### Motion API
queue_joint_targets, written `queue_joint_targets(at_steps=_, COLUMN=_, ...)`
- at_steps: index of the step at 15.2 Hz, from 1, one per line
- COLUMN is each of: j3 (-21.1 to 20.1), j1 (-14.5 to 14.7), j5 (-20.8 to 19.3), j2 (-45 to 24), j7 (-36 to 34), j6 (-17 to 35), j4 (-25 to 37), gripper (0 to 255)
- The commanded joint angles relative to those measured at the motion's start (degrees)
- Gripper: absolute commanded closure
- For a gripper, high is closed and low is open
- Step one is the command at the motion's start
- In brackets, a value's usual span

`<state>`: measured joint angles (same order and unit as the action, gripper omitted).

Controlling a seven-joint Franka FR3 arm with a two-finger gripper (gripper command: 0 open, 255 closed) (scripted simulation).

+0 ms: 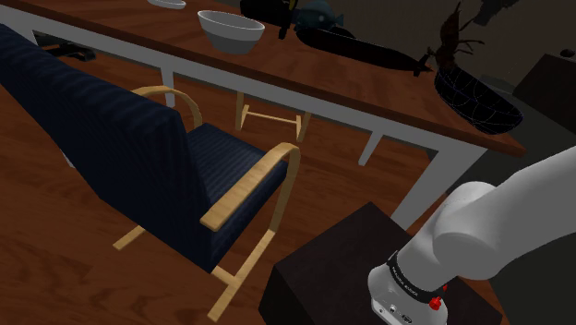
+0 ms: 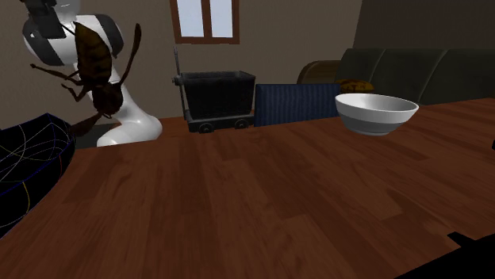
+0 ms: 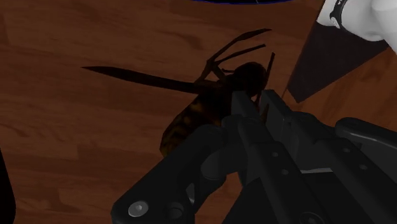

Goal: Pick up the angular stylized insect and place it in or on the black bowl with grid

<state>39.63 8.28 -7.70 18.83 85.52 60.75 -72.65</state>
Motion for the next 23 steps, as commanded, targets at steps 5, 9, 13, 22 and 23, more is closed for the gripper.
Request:
queue_joint_targets(at_steps=5, j3=12.88, j1=-0.09, j5=1.79, j2=-5.36, j7=12.91, j6=-2.19, j4=7.23, gripper=255)
queue_joint_targets(at_steps=9, j3=31.76, j1=-0.65, j5=12.21, j2=-16.75, j7=27.35, j6=-4.60, j4=15.19, gripper=255)
queue_joint_targets(at_steps=13, j3=35.40, j1=-34.60, j5=39.26, j2=-37.77, j7=45.26, j6=-14.14, j4=31.36, gripper=255)
queue_joint_targets(at_steps=22, j3=33.03, j1=-12.32, j5=16.63, j2=-21.44, j7=38.76, j6=1.36, j4=9.60, gripper=255)
queue_joint_targets(at_steps=23, j3=32.14, j1=-9.65, j5=13.48, j2=-18.48, j7=36.74, j6=2.90, j4=7.36, gripper=255)
